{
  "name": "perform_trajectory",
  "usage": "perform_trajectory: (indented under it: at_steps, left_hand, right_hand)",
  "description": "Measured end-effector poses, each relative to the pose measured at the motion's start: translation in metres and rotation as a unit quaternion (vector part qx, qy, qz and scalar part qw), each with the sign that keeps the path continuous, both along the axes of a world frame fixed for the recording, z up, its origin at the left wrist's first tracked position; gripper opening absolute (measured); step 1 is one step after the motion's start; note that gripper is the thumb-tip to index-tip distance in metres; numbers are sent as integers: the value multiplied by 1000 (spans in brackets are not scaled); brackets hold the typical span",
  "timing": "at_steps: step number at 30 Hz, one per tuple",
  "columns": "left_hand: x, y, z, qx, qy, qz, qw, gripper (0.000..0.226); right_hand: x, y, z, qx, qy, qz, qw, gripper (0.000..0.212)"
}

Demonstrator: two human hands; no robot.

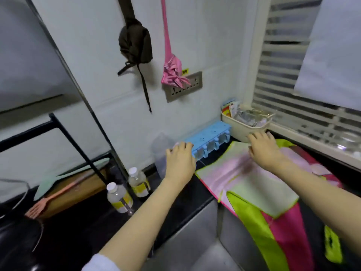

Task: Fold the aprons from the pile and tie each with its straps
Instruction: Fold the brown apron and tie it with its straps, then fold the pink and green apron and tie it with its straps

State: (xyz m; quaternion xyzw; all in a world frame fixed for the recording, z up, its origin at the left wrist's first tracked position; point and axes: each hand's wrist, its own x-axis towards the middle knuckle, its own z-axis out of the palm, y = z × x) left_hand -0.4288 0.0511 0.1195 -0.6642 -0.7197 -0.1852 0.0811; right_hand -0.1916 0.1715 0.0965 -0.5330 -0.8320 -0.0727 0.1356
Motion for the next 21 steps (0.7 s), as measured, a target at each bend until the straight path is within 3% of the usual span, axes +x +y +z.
perform_trajectory:
  at_steps: [4, 8, 13, 17, 21]
  left_hand:
    - [54, -17, -60, -139, -14, -67, 988, 38]
    - [103, -22, -102, -219, -5, -117, 969, 36]
    - [157, -19, -144, -321, -7, -145, 936, 40]
    - [201, -18, -170, -392, -21, -175, 903, 51]
    - [243, -20, -188, -427, -33, -165, 888, 55]
  right_hand:
    - [77, -42, -81, -131, -49, -49, 989, 50]
    - [130, -79, -127, -253, -112, -96, 956, 54]
    - [175, -112, -160, -373, -154, -53, 913, 57]
    - [201, -131, -172, -419, -194, 9, 887, 61]
    - [214, -135, -174, -407, -204, 64, 888, 60]
